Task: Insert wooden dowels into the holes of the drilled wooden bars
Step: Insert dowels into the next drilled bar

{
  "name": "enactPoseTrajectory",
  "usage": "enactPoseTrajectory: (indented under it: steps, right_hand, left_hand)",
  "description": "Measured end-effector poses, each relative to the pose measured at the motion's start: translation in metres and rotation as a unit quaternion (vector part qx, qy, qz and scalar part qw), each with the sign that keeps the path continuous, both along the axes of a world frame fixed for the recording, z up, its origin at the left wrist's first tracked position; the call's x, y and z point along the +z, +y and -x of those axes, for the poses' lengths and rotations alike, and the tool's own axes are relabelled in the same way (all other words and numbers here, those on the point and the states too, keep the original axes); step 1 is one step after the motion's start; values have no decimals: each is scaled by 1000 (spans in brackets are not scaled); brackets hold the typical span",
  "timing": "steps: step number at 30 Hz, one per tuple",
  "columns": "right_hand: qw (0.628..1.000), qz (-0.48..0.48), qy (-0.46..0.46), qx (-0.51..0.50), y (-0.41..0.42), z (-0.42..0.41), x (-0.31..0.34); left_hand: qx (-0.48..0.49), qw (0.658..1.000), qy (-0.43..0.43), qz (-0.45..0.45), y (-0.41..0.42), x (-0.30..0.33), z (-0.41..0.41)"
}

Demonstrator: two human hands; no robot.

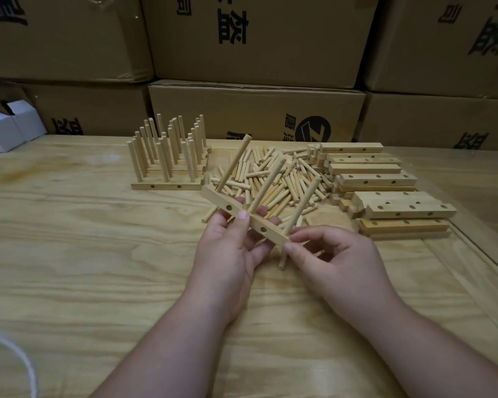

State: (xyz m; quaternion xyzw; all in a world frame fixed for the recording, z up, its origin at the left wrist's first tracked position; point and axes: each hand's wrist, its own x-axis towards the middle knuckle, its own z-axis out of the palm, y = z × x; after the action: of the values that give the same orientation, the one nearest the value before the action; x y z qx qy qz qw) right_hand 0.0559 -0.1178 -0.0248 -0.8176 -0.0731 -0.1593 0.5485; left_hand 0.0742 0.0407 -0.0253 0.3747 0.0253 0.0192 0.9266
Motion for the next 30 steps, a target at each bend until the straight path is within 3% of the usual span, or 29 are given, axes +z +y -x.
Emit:
enactPoseTrajectory:
  steps: [8,12,18,25,30]
  right_hand:
    - [999,22,25,24,12,-16,17]
    - [997,29,36,62,34,-44,39]
    - [987,129,-6,93,91,-103,69]
    - [955,266,-7,130,141,-141,48]
    - [955,273,11,120,143,-156,36]
  left_hand:
    - [11,999,28,41,3,4,0]
    - [-5,999,48,2,1,2,-2]
    - [-64,995,49,-57,-1,-2,-3]
    - [-78,991,77,-72,-1,-5,-6]
    - [-82,989,102,-72,0,-7,-8]
